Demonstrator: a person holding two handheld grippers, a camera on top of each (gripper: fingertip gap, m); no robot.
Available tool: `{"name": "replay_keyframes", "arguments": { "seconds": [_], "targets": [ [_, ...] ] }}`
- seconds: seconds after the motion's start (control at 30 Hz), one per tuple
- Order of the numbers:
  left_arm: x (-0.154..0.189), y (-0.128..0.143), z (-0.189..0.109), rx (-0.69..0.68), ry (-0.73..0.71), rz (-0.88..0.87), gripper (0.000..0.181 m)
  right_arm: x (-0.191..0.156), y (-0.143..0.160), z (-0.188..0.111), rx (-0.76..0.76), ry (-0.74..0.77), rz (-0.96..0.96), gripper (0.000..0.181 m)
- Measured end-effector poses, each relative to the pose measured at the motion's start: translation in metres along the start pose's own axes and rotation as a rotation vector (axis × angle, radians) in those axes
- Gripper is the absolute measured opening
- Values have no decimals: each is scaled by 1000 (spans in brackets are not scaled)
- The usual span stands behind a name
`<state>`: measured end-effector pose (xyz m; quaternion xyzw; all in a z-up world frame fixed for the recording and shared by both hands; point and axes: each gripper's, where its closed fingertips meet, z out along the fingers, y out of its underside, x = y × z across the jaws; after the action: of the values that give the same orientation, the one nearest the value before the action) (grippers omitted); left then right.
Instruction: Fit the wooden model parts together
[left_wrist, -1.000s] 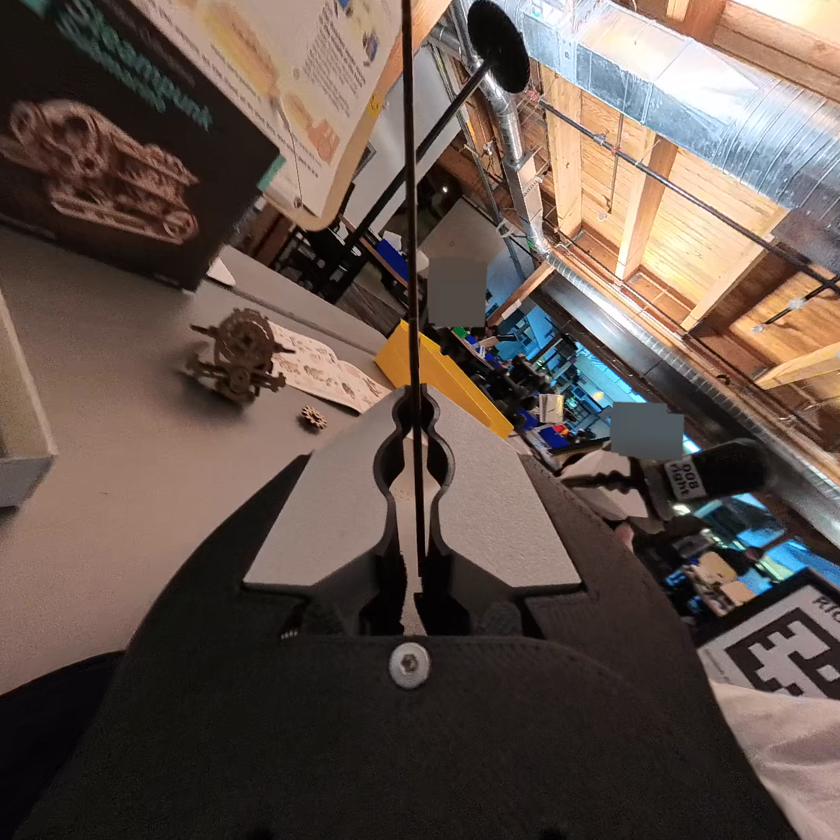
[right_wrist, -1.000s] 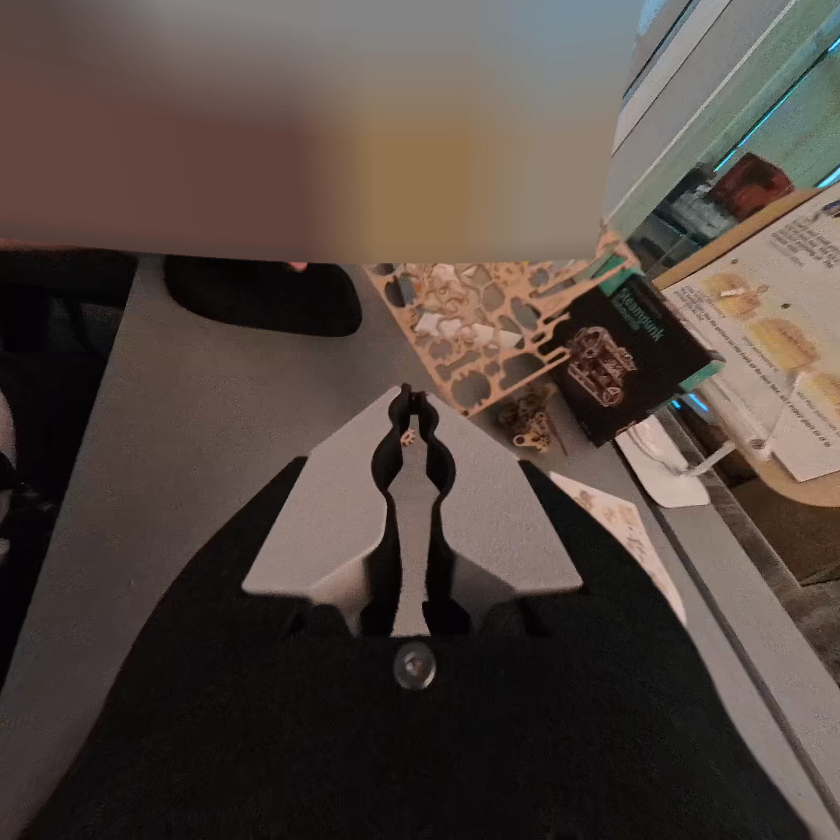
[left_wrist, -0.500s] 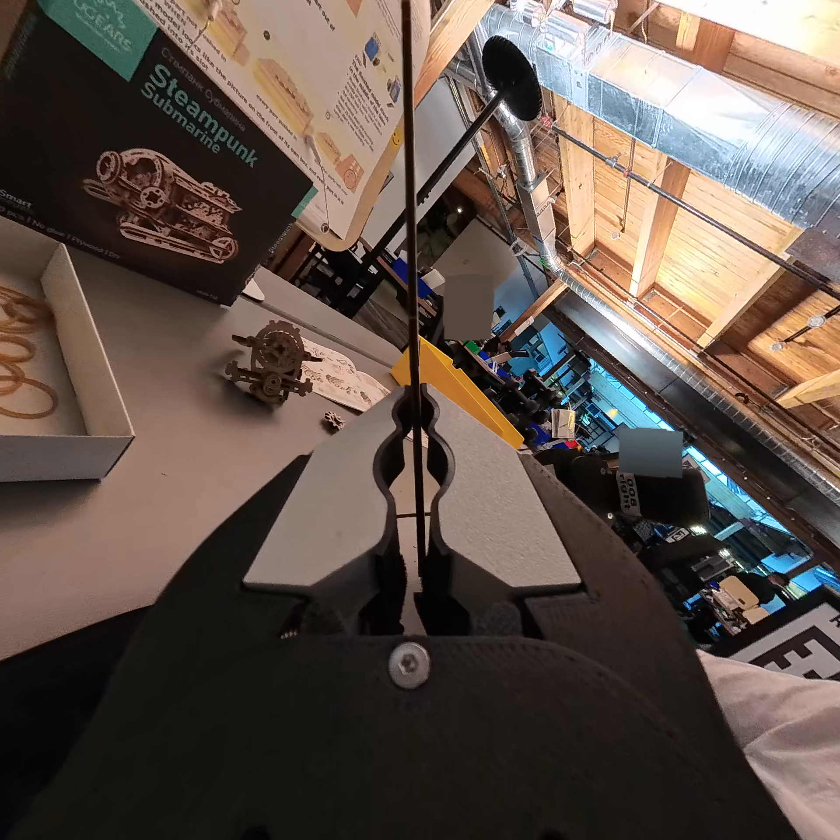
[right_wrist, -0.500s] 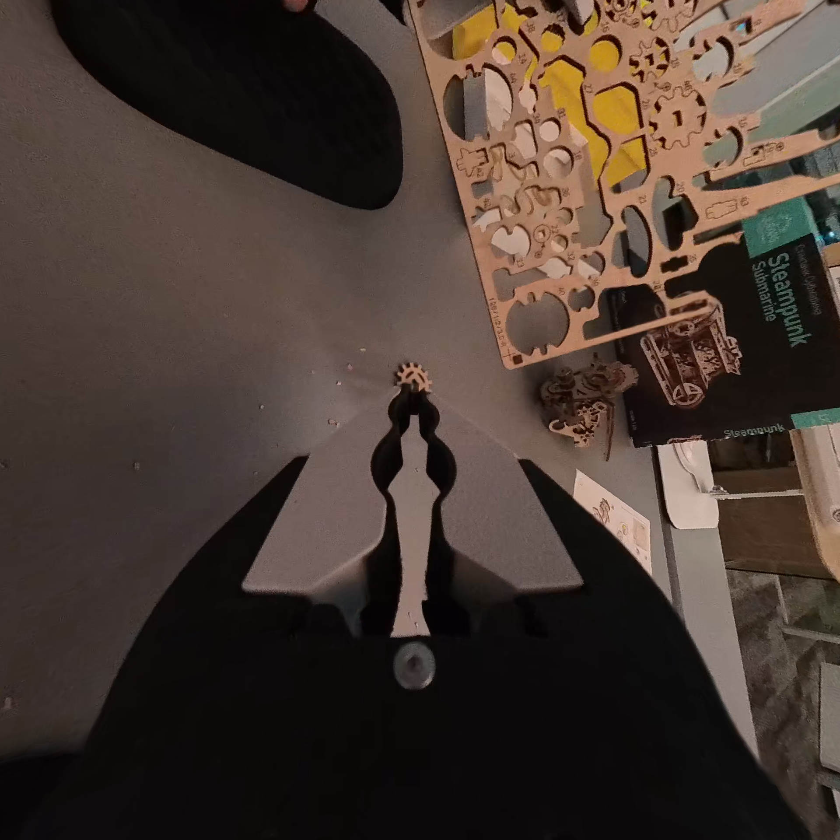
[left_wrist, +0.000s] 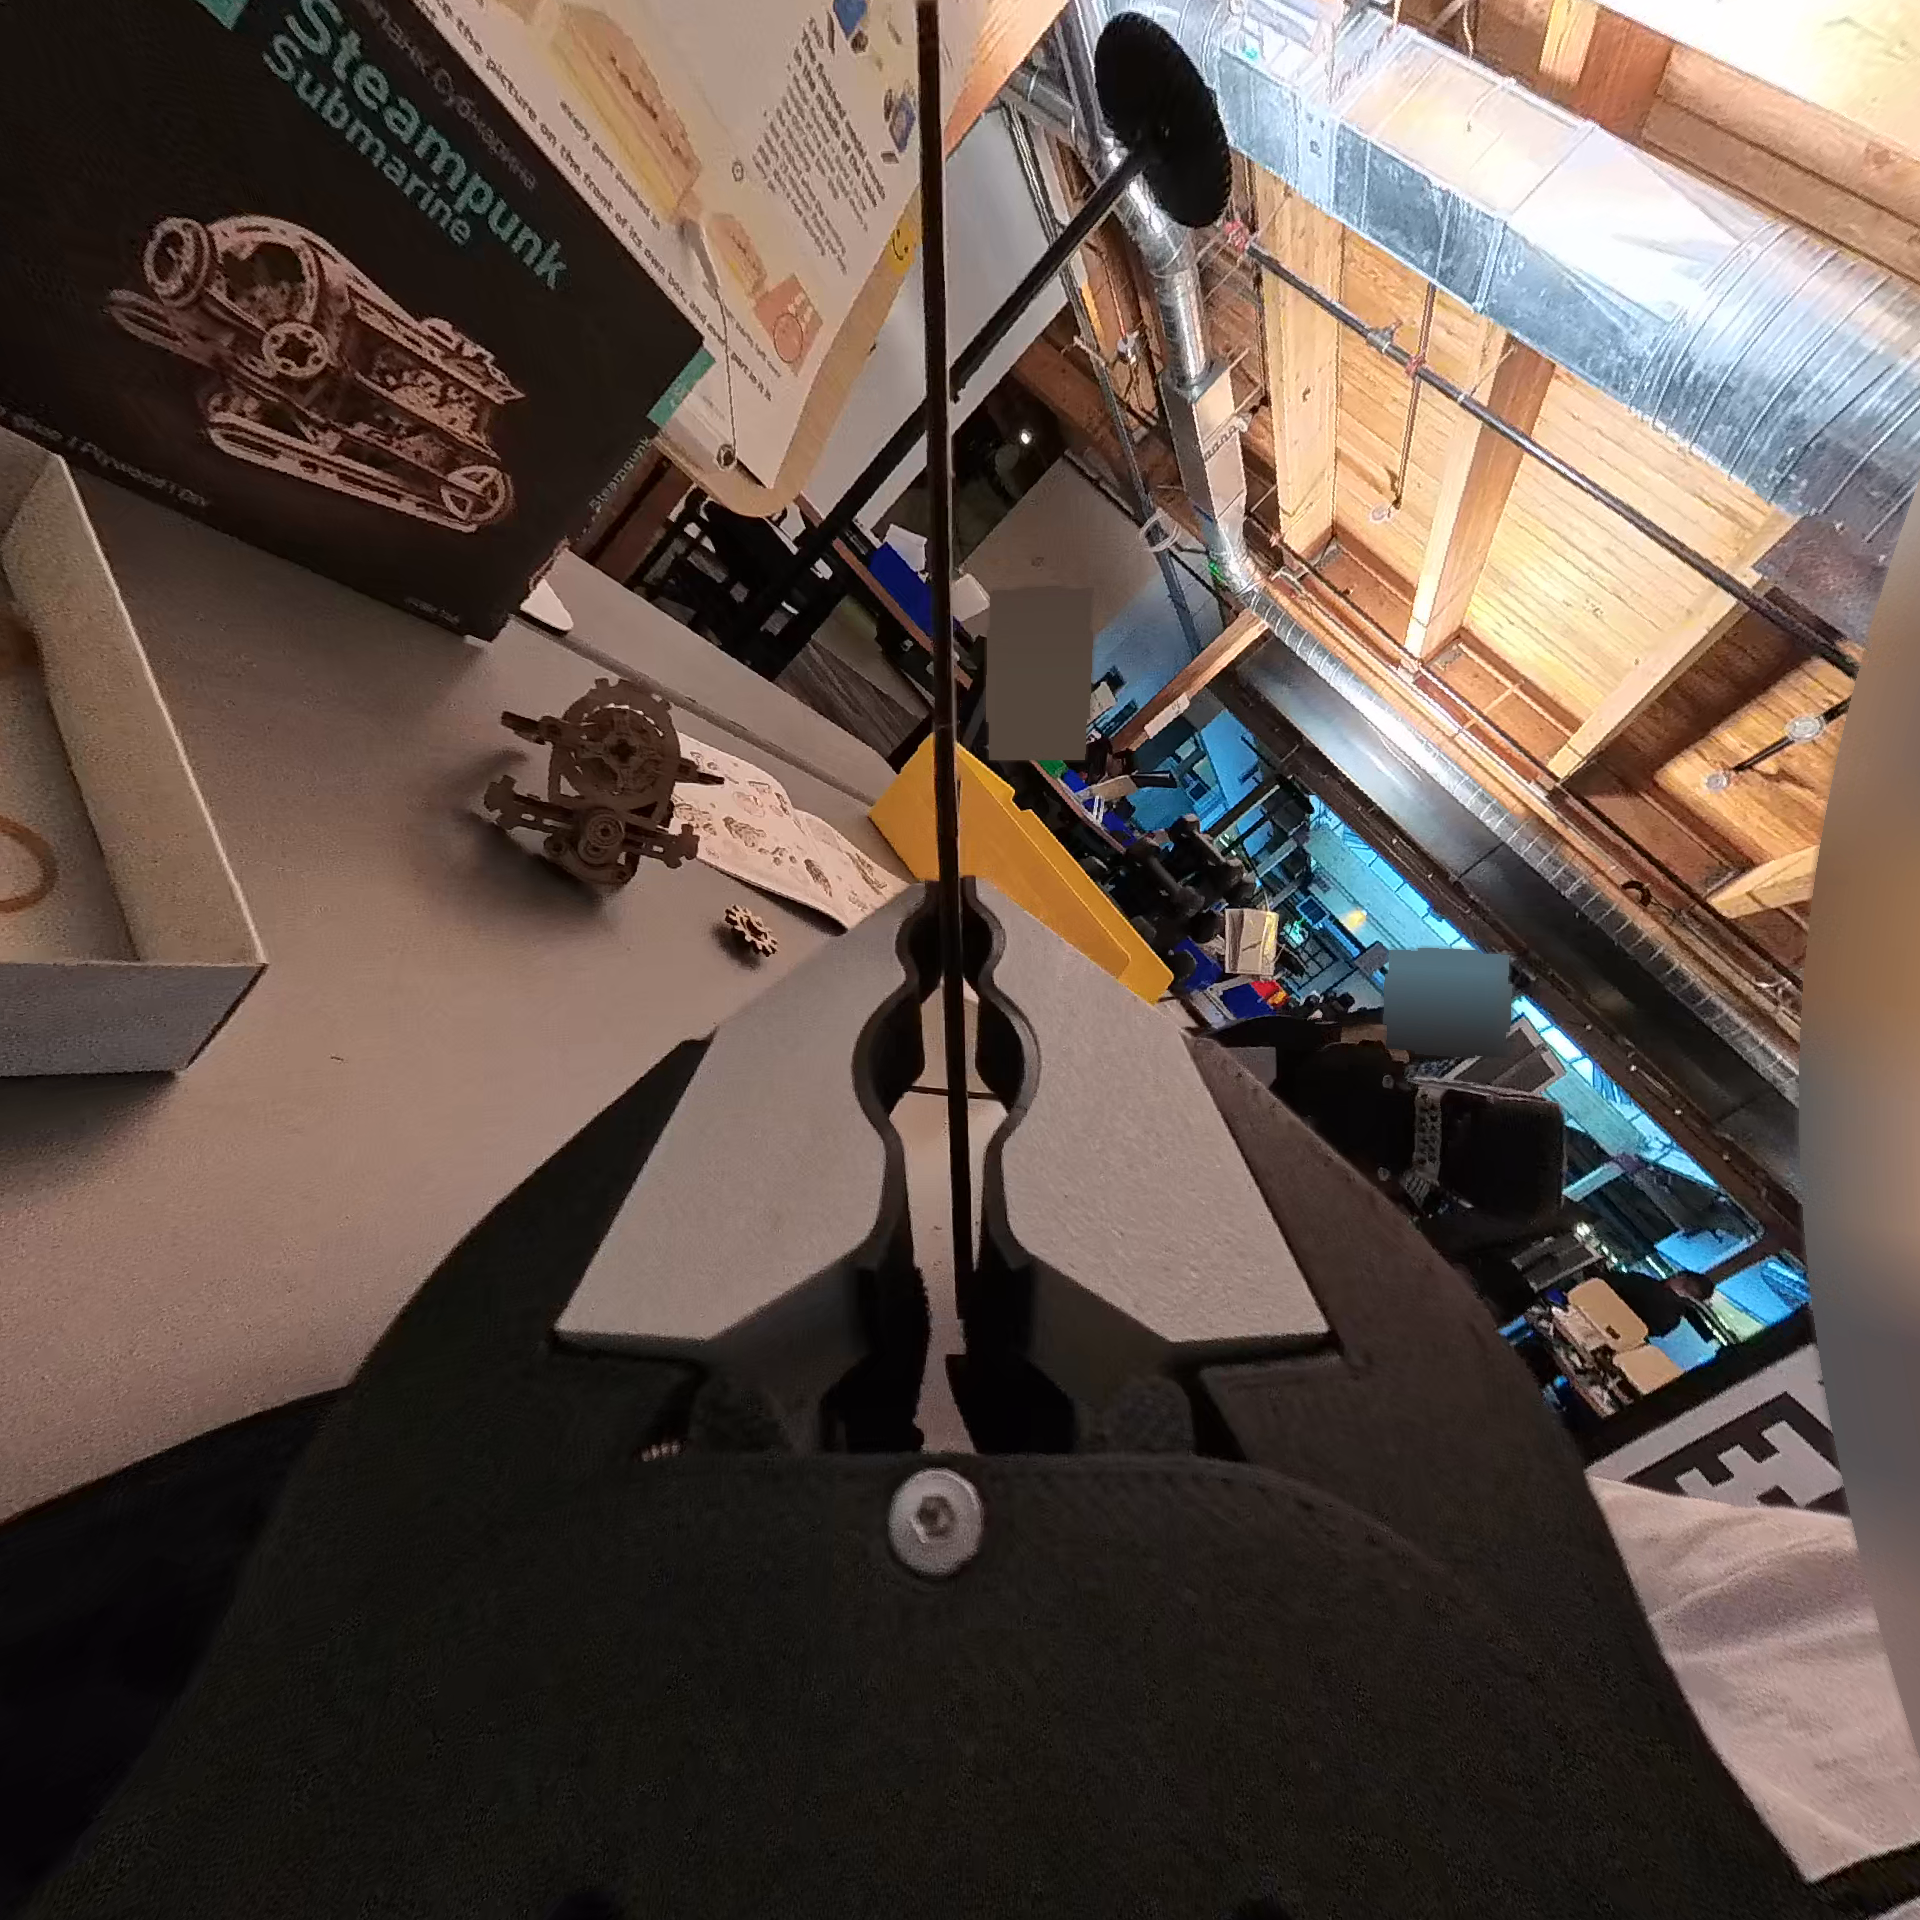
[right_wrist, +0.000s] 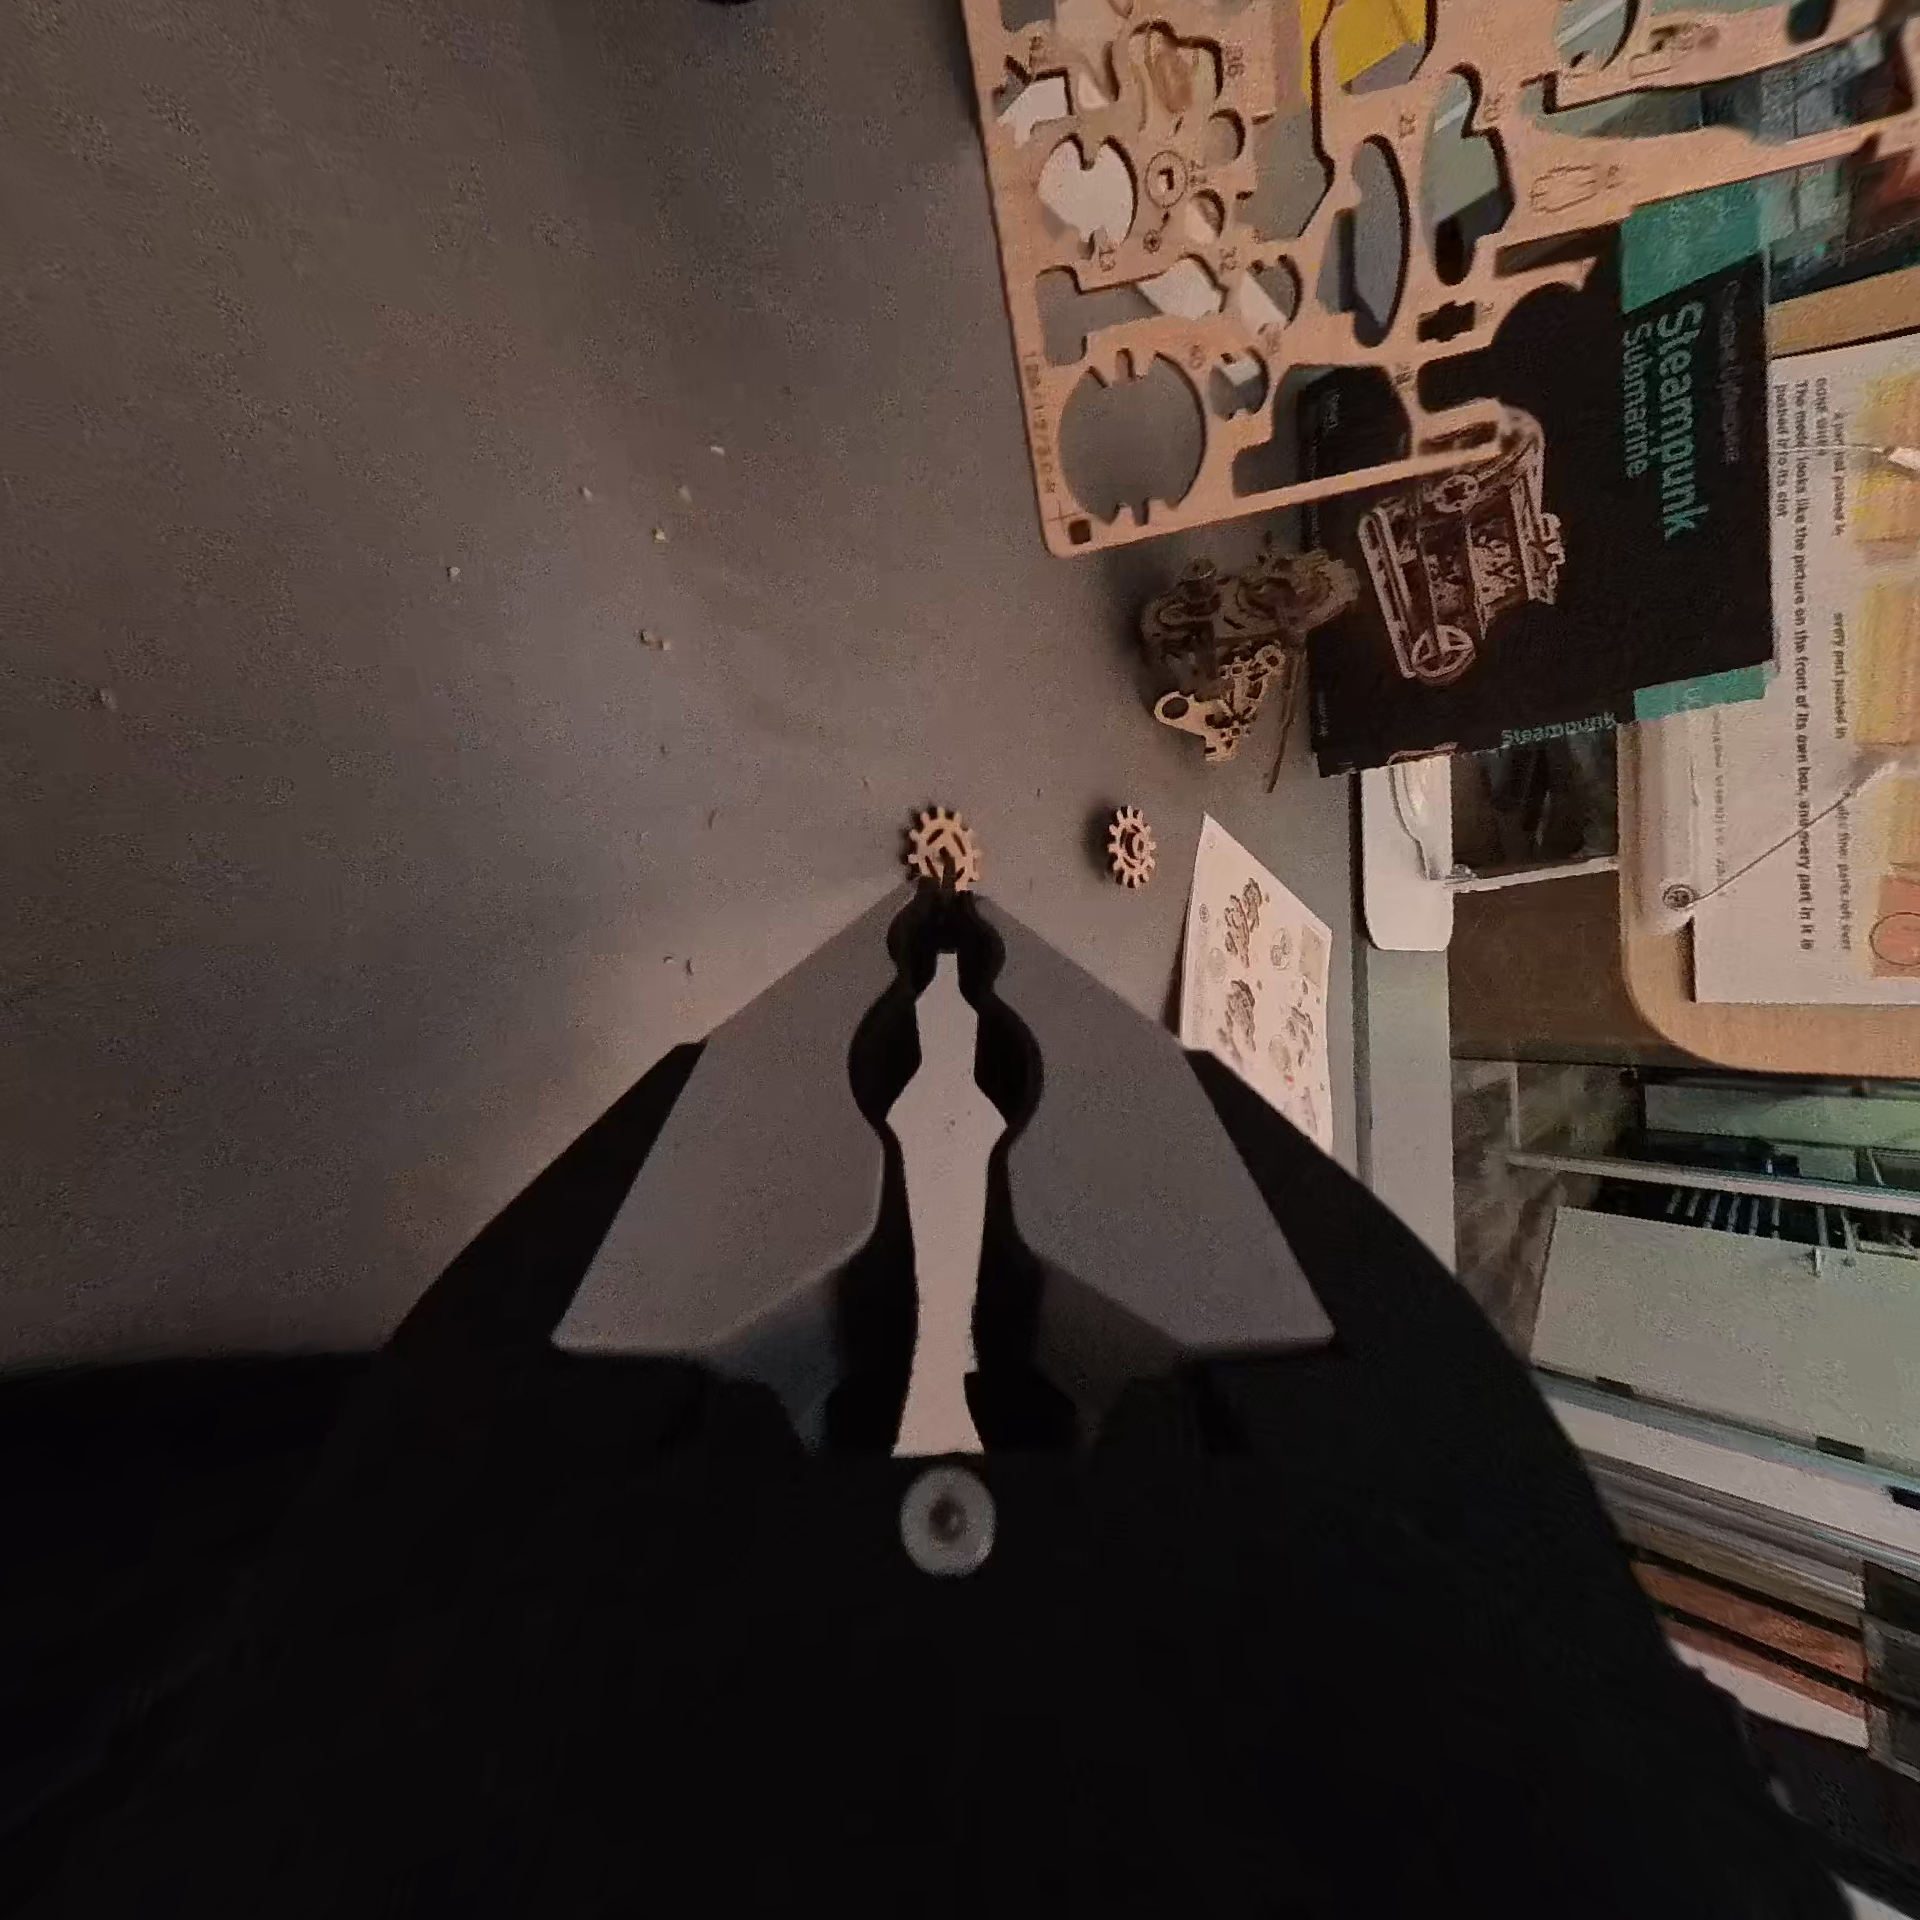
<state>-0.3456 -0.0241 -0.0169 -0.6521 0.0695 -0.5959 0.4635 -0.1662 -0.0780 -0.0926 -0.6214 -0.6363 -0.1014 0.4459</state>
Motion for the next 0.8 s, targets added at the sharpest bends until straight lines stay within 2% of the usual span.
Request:
{"name": "replay_keyframes", "arguments": {
  "seconds": [0.17,0.3,0.67,0.8],
  "targets": [
    [-1,3,14,-22,5,1,0,3,-4,-2,46,38,12,0],
    [-1,9,28,-40,10,-6,0,14,-18,-15,171,124,-5,0],
    [-3,4,60,-42,13,19,0,-13,-8,-2,211,-33,1,0],
    [-2,2,74,-51,19,32,0,0,-15,-15,300,43,30,0]
  ]
}}
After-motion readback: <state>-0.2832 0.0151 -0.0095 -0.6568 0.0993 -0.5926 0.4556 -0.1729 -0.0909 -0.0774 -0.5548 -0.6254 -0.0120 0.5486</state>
